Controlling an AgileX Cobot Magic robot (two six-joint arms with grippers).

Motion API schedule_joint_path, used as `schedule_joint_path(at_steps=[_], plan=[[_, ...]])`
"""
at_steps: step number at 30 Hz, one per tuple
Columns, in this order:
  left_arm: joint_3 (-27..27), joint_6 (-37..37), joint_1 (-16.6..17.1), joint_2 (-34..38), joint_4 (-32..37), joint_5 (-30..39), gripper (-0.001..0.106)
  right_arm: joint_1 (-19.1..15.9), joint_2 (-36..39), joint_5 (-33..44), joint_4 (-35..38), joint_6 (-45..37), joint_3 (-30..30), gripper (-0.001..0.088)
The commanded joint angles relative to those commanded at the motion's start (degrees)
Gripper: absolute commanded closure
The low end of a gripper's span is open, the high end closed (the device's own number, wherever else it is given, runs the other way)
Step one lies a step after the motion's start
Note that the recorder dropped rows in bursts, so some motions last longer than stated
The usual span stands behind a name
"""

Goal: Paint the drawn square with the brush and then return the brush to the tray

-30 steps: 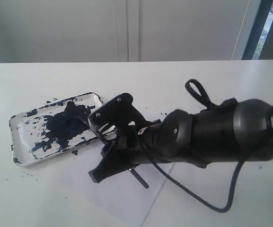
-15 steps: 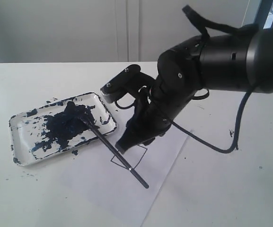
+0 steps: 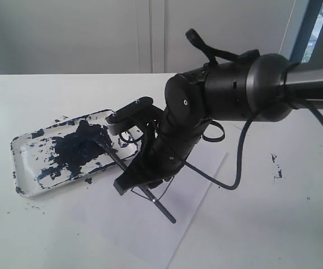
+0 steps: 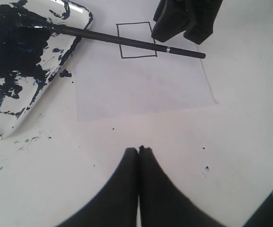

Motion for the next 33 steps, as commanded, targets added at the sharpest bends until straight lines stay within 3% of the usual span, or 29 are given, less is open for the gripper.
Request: schedule_joint_path(at_steps=[33], plan=[[0.00,0.00,0.00,0.00,0.00,0.00,0.105,0.00,5.32,-1.15,-0.48,0.00,0.00,0.0547]])
